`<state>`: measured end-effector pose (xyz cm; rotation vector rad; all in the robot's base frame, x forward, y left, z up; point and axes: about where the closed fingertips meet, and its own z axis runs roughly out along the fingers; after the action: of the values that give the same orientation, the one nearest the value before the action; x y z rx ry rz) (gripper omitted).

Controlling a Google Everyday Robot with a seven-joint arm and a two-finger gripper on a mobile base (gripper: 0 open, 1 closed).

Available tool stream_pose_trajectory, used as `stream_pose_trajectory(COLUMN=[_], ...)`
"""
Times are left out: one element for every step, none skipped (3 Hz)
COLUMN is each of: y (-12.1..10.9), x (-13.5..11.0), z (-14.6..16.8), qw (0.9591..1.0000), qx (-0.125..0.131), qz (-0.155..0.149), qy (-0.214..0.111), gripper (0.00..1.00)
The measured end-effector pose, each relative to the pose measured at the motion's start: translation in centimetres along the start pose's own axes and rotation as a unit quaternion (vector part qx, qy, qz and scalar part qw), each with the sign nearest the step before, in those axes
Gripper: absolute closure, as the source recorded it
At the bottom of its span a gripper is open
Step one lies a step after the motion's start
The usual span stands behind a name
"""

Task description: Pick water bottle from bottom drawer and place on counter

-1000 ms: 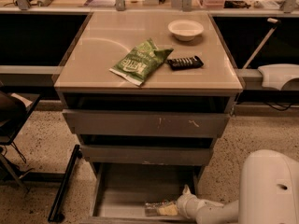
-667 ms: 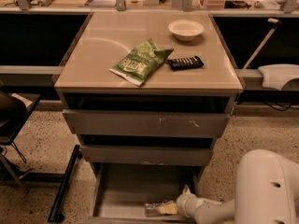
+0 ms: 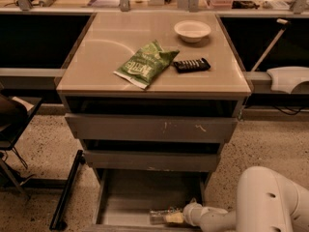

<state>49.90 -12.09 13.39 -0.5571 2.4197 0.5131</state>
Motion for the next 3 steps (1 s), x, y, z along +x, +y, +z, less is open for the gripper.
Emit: stream_pose_trajectory(y=[-0.4, 0.1, 2.1], x=[-0.1, -0.5, -0.2], z=[0.4, 0.4, 0.7], qw=[1.0000, 0.9999, 0.9991], qx=[0.001, -0.001, -0.017], qz=[-0.001, -0.012, -0.039], qy=[-0.002, -0.002, 0.005], gripper=[0.00, 0.00, 0.00])
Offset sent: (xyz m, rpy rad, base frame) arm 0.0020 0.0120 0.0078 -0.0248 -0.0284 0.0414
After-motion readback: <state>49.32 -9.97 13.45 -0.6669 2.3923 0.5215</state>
